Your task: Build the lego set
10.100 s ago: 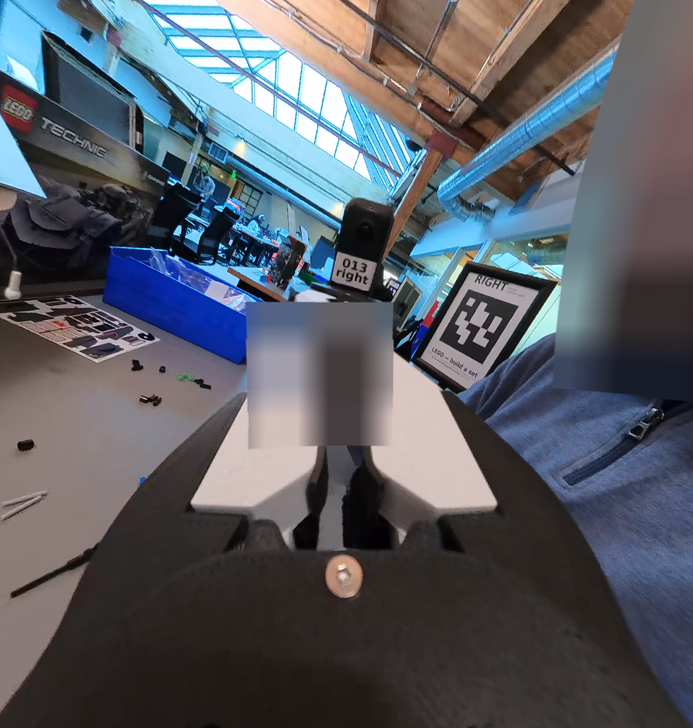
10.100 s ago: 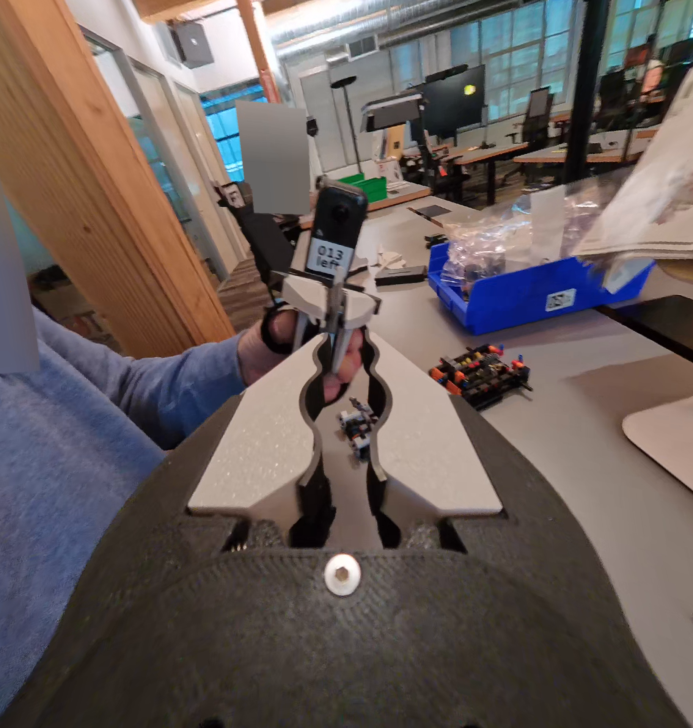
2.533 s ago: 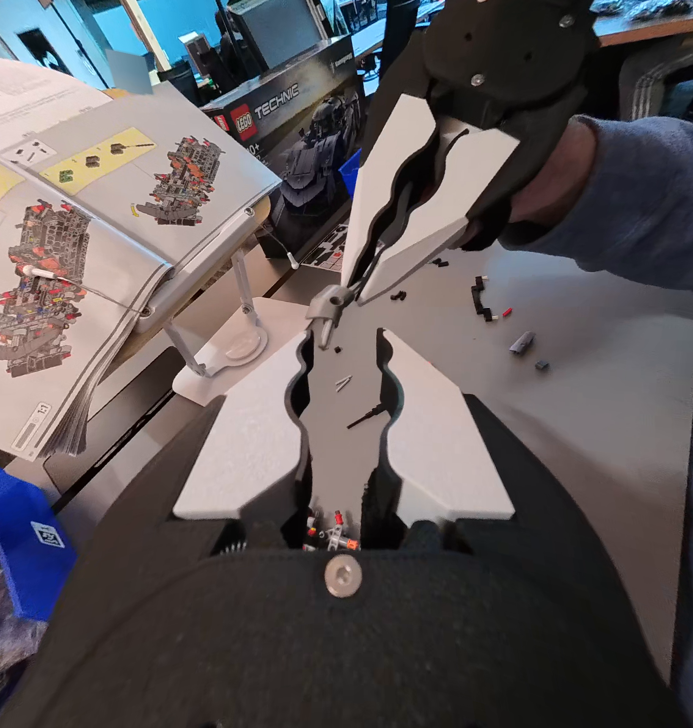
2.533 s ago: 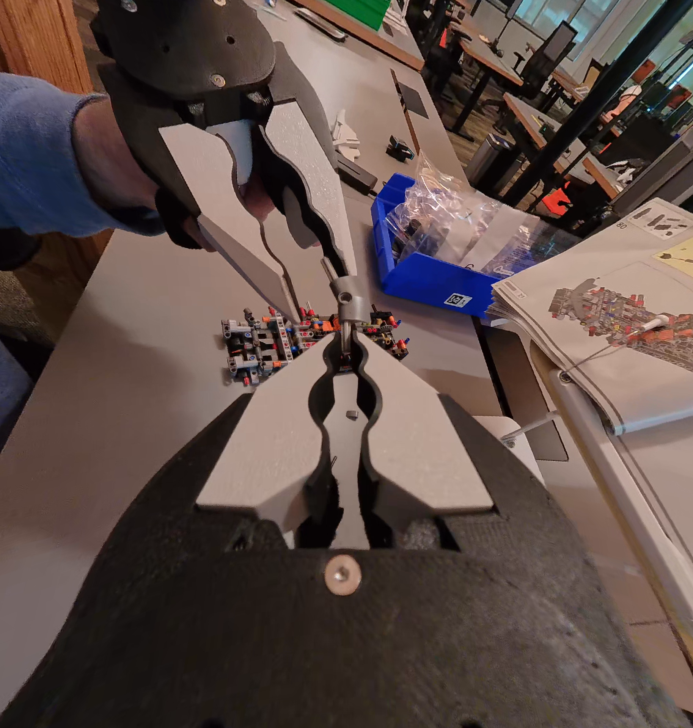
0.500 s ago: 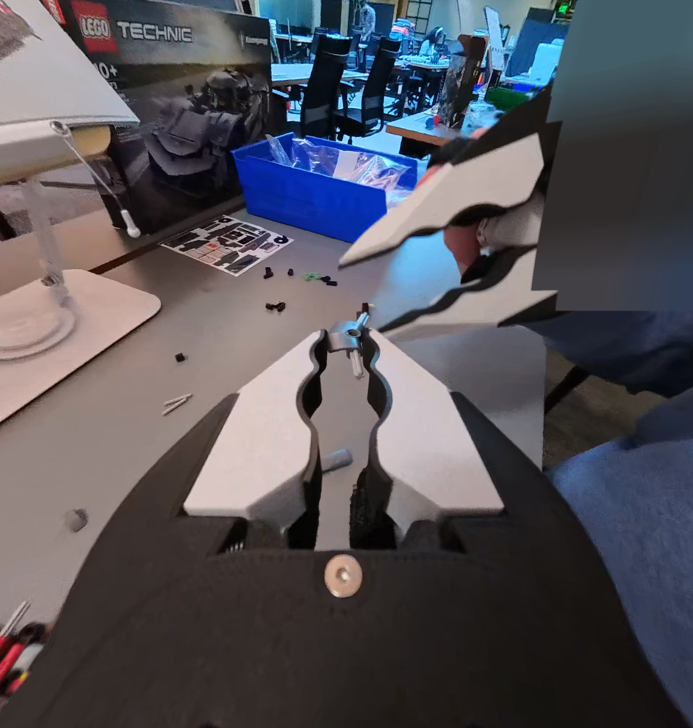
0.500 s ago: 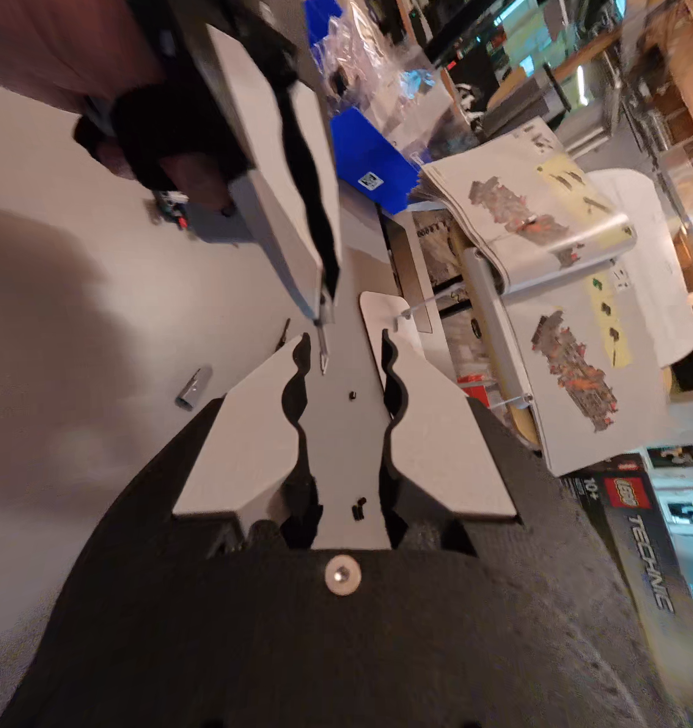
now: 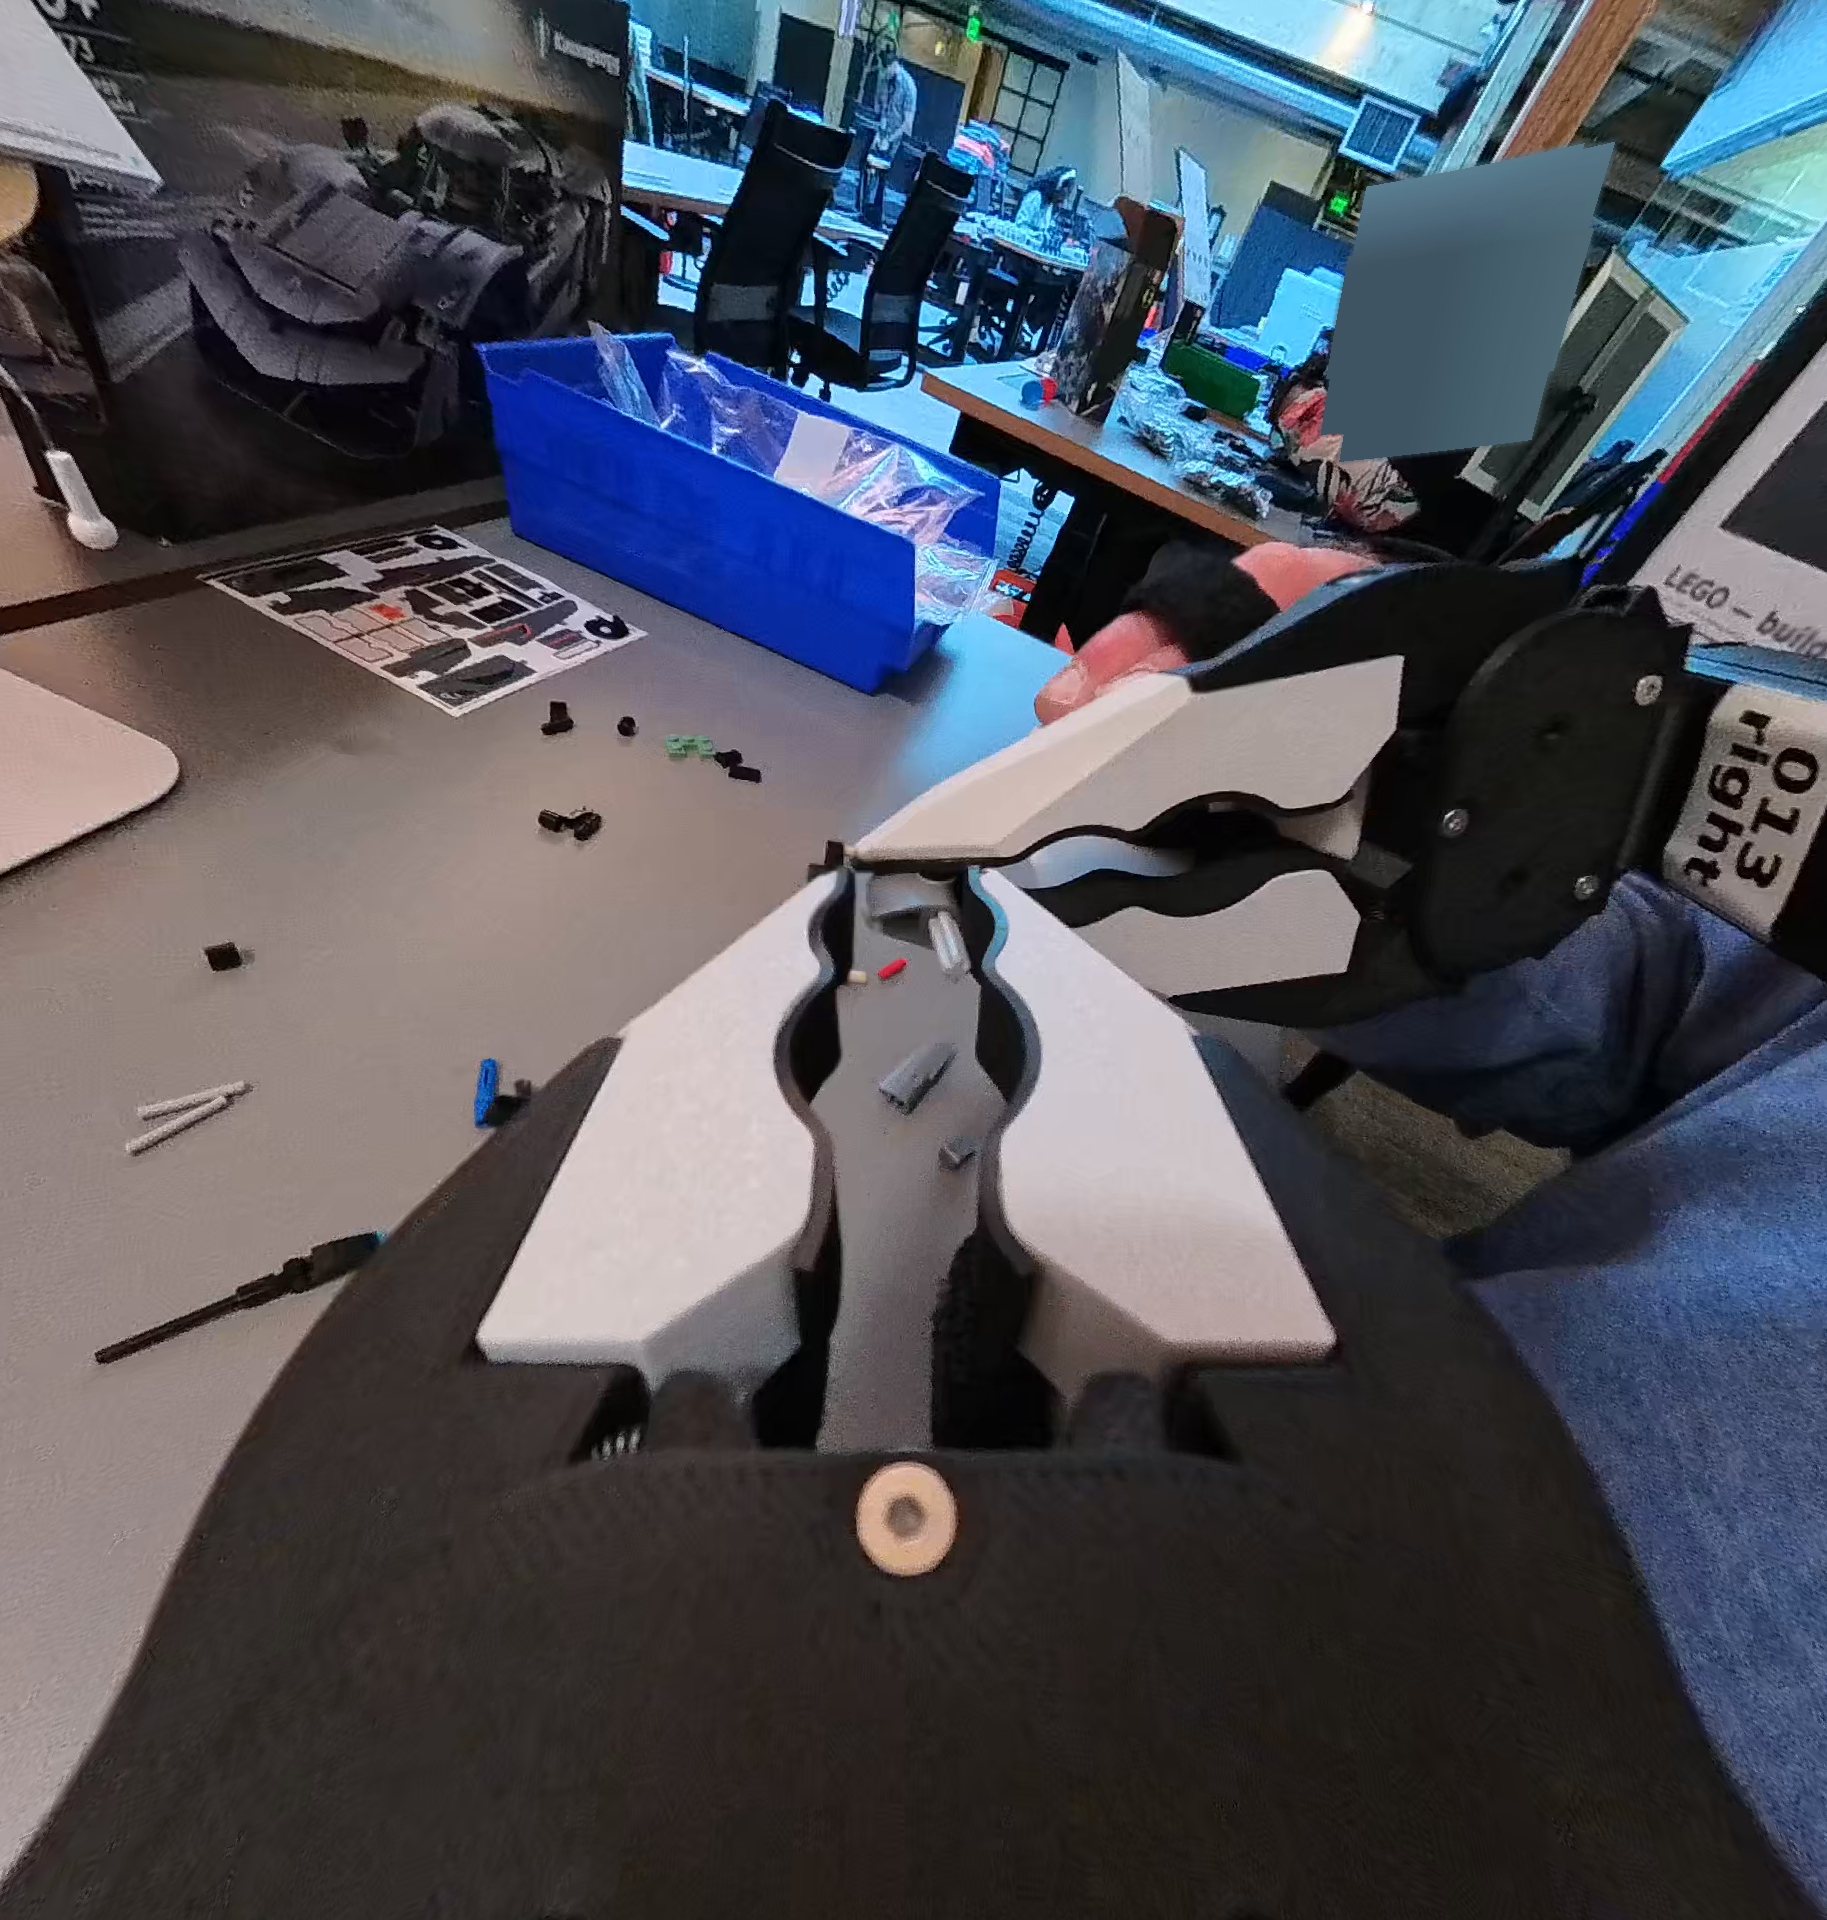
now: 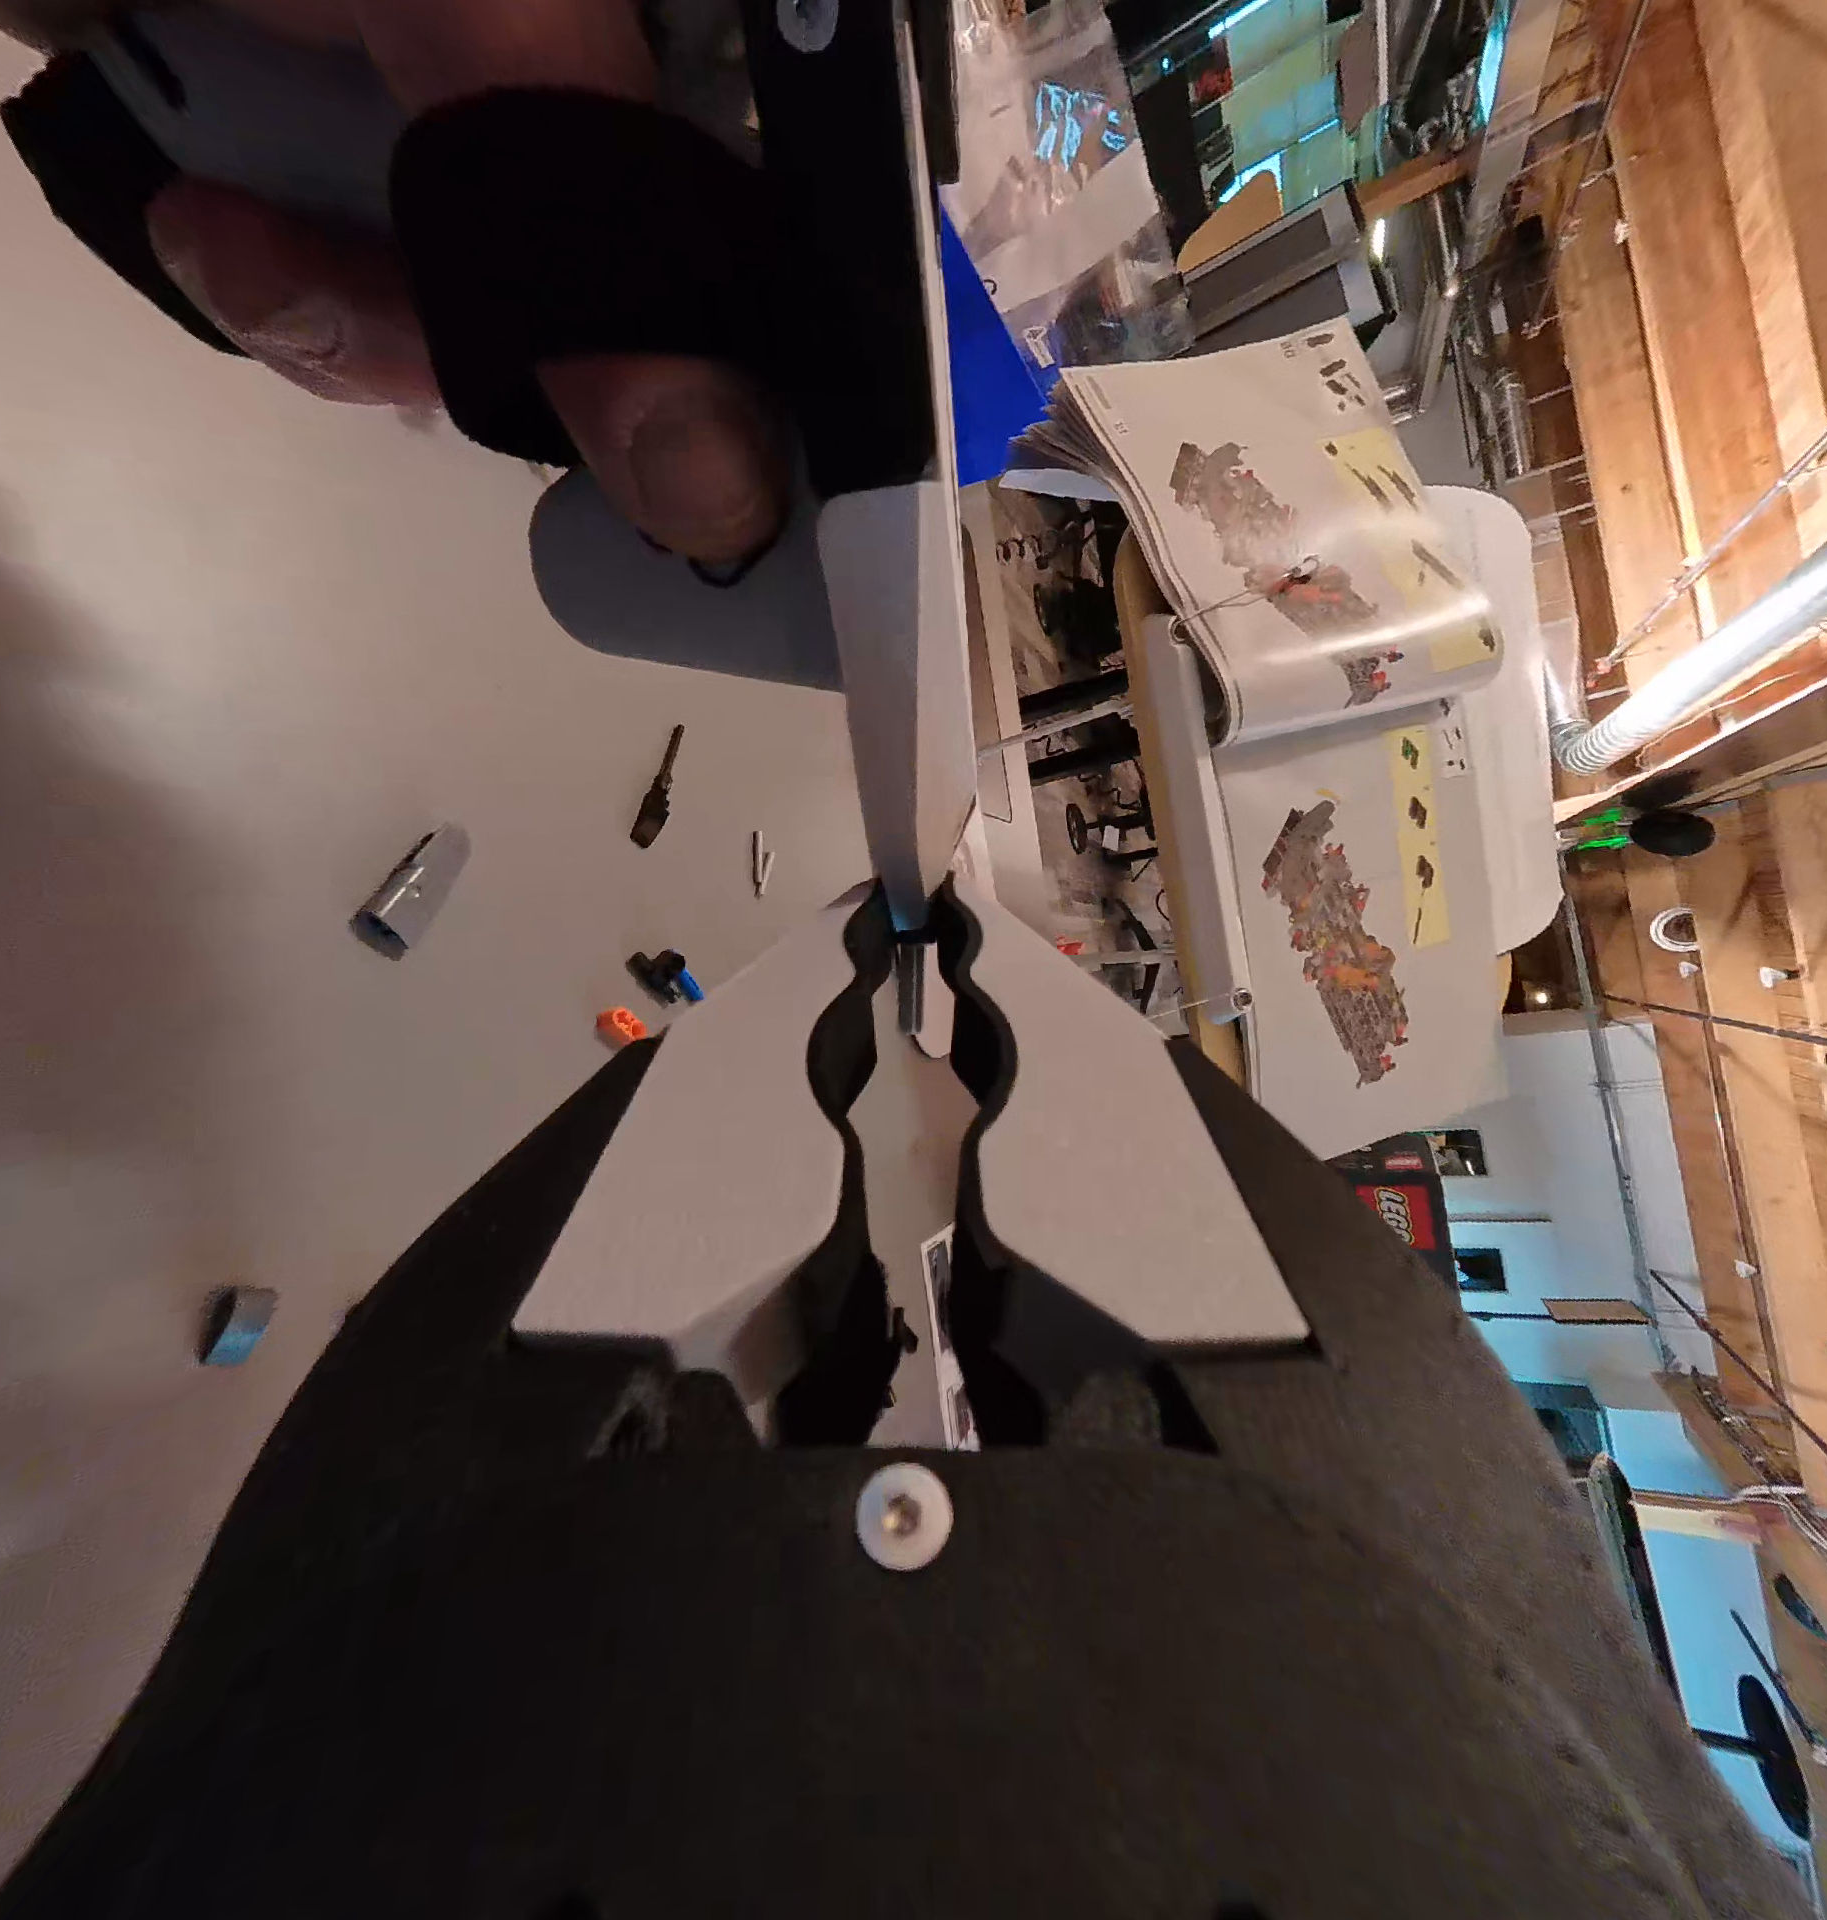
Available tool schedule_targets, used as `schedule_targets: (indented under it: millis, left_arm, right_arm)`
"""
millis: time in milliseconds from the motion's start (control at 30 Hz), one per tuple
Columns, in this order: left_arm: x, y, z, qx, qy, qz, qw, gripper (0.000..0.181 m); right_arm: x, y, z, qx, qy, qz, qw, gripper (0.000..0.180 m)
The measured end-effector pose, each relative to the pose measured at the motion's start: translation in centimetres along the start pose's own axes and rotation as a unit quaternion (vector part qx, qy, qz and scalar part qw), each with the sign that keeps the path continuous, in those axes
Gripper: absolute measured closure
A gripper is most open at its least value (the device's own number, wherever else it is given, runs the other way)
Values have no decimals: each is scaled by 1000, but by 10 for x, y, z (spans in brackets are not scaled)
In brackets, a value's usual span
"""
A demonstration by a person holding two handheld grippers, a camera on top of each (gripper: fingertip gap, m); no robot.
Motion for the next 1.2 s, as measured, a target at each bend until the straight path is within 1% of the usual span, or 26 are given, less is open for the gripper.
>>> schedule_targets:
  millis: [200,433,633,833,967,1067,1200]
  left_arm:
    - [-5,-13,8,31,-5,15,999,144]
    - [-11,-33,10,47,12,41,998,144]
    - [-23,-52,4,50,14,73,996,145]
    - [-34,-70,-11,25,29,118,992,148]
    - [-35,-75,-24,-5,47,140,989,149]
    - [-30,-72,-38,-41,63,145,987,150]
    - [-21,-56,-57,-86,72,138,984,151]
  right_arm:
    - [6,0,-1,3,1,-5,1000,174]
    - [10,2,-4,1,14,-6,1000,175]
    - [16,1,-14,-10,21,-11,1000,175]
    - [25,-8,-36,-31,42,-23,998,174]
    - [33,-22,-57,-55,57,-38,996,174]
    - [33,-38,-75,-73,71,-45,994,174]
    - [25,-56,-96,-96,80,-44,991,174]
Point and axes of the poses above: each gripper's, where its closed fingertips meet, y out along the fingers, z out of its top, x = y × z across the jaws, the point moved 4 cm from there along -y, back along the fingers, and after that the axes turned 9 degrees about -x, right-handed, at the moved point
